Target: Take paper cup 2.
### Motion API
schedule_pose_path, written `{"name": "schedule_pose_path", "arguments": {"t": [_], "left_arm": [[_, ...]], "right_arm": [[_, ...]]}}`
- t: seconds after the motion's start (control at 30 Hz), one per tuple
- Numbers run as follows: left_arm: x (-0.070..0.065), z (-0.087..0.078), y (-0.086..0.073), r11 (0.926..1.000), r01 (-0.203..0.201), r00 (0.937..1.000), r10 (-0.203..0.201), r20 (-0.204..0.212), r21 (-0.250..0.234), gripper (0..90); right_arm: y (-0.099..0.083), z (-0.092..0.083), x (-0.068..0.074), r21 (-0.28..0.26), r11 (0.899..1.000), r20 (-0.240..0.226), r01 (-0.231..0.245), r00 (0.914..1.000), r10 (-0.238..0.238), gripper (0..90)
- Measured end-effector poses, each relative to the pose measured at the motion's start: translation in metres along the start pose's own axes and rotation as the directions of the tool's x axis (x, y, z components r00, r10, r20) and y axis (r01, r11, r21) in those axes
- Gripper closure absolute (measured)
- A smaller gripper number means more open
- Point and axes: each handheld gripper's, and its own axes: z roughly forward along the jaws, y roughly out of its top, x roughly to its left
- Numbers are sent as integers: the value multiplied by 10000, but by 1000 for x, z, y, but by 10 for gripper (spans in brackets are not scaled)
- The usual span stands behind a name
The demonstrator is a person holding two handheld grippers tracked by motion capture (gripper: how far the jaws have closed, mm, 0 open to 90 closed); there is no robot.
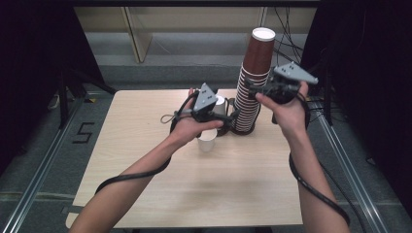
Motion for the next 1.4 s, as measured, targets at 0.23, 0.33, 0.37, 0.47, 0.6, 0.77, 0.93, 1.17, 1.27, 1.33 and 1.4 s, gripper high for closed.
{"name": "schedule_pose_path", "arguments": {"t": [0.23,0.33,0.37,0.47,0.6,0.77,0.93,1.17,1.27,1.33,1.4], "left_arm": [[11,55,32,9989,-214,9996,222,-192,425,0],[15,73,41,9989,267,9991,-254,-334,384,0],[15,78,42,9987,289,9990,-274,-353,408,0],[14,88,43,9979,165,9990,-139,-422,632,0],[19,94,40,9976,238,9984,-203,-530,651,0],[23,98,36,9963,245,9982,-199,-561,825,1],[25,104,37,9953,174,9992,-138,-378,952,22],[29,108,35,9934,591,9980,-564,-295,979,43],[29,108,35,9934,654,9976,-629,-288,946,50],[30,108,34,9932,740,9971,-718,-267,902,51],[30,107,34,9927,843,9963,-825,-251,858,53]], "right_arm": [[39,25,-22,363,9991,331,-205,9993,193,29],[43,32,-30,366,9993,897,53,9959,-86,42],[44,34,-31,408,9991,898,66,9959,-102,41],[46,38,-34,609,9981,742,-6,9972,-39,42],[46,45,-38,824,9960,543,-333,9981,289,47],[45,57,-38,889,9942,406,-606,9975,572,63],[47,63,-36,867,9938,433,-692,9969,657,102],[45,67,-34,848,9942,398,-656,9973,624,179],[44,67,-35,729,9945,424,-757,9965,727,185],[44,67,-34,720,9938,429,-848,9957,819,188],[43,66,-34,646,9935,443,-938,9949,910,190]]}}
